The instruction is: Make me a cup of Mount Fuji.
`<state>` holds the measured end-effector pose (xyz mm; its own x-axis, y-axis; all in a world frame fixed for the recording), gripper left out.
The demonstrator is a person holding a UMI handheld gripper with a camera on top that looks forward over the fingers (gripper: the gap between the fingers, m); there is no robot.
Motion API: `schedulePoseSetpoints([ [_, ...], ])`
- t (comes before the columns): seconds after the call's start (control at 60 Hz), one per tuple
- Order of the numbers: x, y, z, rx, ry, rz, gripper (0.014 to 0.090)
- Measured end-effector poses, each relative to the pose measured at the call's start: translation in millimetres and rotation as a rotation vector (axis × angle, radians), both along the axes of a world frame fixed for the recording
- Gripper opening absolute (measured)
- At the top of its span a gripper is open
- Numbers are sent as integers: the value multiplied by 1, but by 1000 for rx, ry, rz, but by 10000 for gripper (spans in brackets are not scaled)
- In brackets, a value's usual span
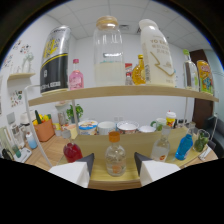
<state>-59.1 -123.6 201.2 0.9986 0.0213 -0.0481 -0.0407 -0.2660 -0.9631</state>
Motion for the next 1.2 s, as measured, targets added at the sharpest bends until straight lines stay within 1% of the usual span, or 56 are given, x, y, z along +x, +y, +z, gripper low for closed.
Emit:
schedulePoseSetpoints([
  [0.05,1,10,-5,-14,-12,-7,652],
  [0.1,0,18,-10,-15,-21,-17,520],
  [0.167,7,20,-11,-6,-42,-43,377],
  [0.183,6,20,-11,-4,-45,-43,368],
  [0.483,2,10,-6,-2,-43,-17,347],
  [0.617,-7,-15,7,16,-31,8,349],
  [0.683,-14,-32,5,11,-12,24,348],
  [0.767,-18,-54,-8,-12,8,29,349],
  [0.883,-21,-77,-40,-72,58,25,348],
  [0.95,-18,-86,-52,-105,138,8,347],
  [1.05,-13,-90,-60,-130,381,-41,349],
  [1.2,-8,-87,-53,-127,829,-101,347],
])
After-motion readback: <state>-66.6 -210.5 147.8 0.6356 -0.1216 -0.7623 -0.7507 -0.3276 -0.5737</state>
